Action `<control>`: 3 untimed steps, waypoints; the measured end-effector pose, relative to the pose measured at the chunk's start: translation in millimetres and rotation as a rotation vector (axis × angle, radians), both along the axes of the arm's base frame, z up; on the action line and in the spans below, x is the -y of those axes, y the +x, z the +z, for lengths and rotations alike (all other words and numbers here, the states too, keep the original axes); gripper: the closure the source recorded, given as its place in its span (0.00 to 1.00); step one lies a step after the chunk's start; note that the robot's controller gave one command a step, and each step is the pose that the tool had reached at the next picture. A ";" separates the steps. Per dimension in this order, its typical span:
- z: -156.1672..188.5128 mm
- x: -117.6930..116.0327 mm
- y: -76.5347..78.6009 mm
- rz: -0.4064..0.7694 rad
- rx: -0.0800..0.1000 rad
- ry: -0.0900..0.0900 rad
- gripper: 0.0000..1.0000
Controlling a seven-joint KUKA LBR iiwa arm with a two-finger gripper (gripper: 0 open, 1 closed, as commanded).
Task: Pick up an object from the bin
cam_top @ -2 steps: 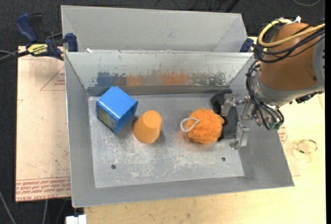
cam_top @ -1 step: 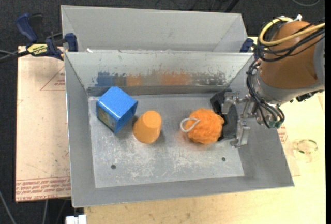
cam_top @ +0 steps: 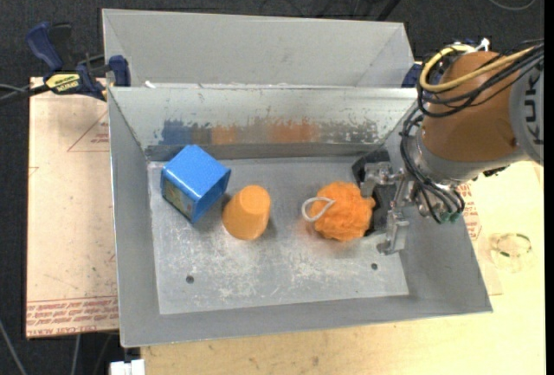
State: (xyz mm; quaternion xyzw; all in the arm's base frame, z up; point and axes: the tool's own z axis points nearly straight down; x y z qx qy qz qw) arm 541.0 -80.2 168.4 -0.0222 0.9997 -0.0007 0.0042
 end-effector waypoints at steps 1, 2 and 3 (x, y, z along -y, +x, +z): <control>-40.8 -16.8 -4.5 -0.024 -0.005 0.002 0.00; -61.4 -25.1 0.3 -0.178 -0.003 0.003 0.00; -72.7 -32.8 9.8 -0.031 0.004 0.000 0.00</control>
Offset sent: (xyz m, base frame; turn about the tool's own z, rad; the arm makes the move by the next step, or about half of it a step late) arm 0.0108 0.0332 -0.0800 -0.0026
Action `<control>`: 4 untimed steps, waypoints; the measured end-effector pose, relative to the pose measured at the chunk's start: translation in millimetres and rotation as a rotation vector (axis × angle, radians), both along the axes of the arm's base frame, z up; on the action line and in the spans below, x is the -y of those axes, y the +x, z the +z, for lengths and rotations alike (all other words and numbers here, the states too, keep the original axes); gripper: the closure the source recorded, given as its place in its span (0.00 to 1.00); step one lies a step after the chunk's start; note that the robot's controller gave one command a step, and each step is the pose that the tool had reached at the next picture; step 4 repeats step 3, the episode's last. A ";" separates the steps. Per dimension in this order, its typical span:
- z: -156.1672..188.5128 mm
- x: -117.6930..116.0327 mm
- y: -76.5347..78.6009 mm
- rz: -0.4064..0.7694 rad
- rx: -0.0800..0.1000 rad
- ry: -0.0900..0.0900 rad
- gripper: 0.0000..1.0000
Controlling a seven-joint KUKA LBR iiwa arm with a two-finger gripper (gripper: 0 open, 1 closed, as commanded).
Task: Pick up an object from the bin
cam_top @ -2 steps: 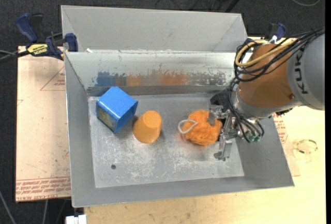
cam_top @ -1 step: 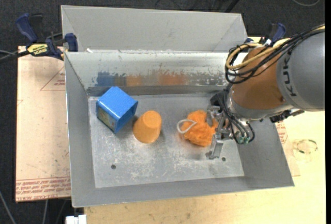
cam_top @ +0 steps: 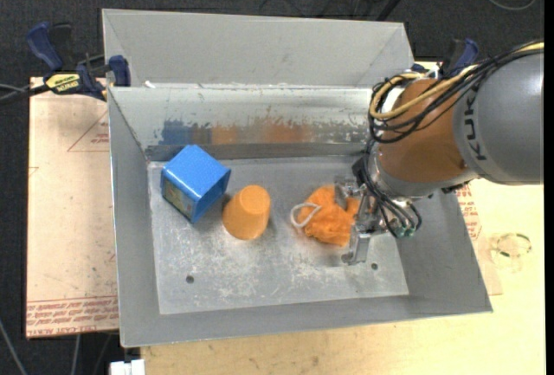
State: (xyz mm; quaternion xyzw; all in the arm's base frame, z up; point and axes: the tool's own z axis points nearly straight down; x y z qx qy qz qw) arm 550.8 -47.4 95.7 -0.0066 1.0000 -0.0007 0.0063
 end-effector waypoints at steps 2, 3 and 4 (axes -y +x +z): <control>-20.7 -19.6 20.5 0.069 0.003 0.001 1.00; 128.1 -17.5 31.4 0.159 0.011 -0.001 1.00; 128.1 -17.5 31.4 0.159 0.011 -0.001 1.00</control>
Offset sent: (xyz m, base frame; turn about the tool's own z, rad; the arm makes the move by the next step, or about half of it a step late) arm 0.0000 0.0000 0.0000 0.0000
